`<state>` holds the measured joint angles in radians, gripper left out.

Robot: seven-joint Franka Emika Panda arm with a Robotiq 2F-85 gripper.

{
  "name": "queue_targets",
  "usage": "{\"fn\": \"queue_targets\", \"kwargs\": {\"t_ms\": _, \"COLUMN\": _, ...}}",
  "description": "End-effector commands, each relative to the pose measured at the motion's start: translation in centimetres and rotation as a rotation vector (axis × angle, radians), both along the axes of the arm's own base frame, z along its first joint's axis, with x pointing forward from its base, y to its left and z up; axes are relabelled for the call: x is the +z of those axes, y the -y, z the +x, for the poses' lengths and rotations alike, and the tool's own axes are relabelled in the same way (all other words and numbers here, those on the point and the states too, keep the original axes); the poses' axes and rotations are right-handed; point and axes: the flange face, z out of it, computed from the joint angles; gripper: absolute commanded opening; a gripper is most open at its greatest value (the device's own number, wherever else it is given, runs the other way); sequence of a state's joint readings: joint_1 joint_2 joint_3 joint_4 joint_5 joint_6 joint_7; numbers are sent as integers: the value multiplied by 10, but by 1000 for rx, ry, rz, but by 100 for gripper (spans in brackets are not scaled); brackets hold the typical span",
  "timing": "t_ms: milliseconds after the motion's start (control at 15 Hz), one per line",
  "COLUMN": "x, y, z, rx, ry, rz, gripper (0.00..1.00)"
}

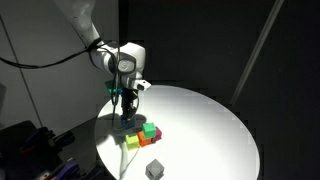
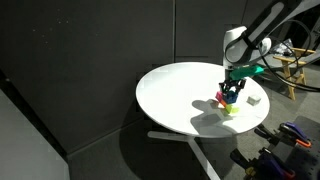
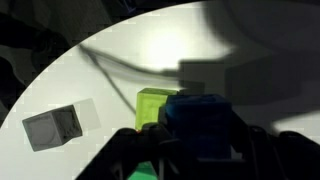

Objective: Put the blue block on top of the yellow block.

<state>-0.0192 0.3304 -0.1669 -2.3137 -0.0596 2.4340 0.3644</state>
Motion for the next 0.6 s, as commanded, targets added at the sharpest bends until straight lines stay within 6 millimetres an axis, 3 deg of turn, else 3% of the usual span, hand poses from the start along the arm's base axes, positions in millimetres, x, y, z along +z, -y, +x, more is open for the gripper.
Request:
{"fn": "queue_targets", "kwargs": {"t_ms": 0, "x": 7, "y": 7, "z": -6, "rx": 2, "ry": 38, "rz": 34, "gripper": 32}}
{"fn": "queue_targets", "kwargs": {"t_ms": 533, "x": 5, "y": 25, "z": -6, "rx": -45, "ry": 16, "rz": 39, "gripper": 32}}
